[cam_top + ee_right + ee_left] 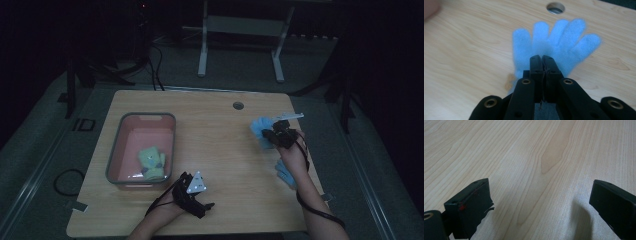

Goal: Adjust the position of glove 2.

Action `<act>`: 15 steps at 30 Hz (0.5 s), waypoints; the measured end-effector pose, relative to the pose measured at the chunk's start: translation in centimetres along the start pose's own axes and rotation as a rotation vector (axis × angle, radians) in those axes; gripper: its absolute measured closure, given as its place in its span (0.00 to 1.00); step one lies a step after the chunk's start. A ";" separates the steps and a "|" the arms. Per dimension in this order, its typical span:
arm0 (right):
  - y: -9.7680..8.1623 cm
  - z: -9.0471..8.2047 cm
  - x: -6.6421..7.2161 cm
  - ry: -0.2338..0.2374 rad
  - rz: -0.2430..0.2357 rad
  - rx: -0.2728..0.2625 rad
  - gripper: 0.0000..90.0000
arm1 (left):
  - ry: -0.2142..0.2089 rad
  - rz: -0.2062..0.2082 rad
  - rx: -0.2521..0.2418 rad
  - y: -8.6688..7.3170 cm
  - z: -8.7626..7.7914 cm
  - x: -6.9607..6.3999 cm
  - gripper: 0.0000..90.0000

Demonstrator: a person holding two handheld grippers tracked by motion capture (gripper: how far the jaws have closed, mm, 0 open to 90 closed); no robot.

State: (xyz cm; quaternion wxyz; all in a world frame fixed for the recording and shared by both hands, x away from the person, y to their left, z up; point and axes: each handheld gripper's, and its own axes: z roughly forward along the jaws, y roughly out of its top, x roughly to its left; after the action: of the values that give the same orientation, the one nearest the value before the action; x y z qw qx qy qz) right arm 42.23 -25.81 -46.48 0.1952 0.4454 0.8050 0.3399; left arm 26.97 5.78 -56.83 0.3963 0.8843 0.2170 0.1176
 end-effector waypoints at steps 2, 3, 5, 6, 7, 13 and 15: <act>0.1 -1.1 1.3 -0.008 -0.013 -0.013 0.97 | 0.001 0.000 0.002 0.0 0.0 0.0 0.05; 0.1 -1.1 1.3 -0.008 -0.013 -0.013 0.97 | 0.000 0.000 0.002 0.0 0.0 0.0 0.05; -0.1 -2.4 2.7 0.005 0.001 -0.035 0.97 | 0.001 0.002 0.002 0.0 0.0 0.0 0.05; -0.2 -2.7 3.3 0.006 0.002 -0.040 0.97 | 0.000 0.001 0.002 0.0 0.0 0.0 0.05; -0.2 -2.7 3.3 0.006 0.002 -0.040 0.97 | 0.002 0.003 0.003 0.0 0.0 0.0 0.05; -1.4 -4.0 7.0 0.031 0.020 -0.064 0.97 | 0.008 0.005 -0.003 0.1 0.1 -0.1 0.05; -1.8 -4.1 8.0 0.055 0.043 -0.075 0.97 | 0.010 0.002 -0.005 0.1 0.0 -0.1 0.05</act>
State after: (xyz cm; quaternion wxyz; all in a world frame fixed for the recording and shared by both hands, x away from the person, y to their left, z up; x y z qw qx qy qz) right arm 34.44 -21.25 -45.02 0.1821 0.4454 0.7871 0.3860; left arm 26.96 5.69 -56.79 0.3975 0.8829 0.2177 0.1228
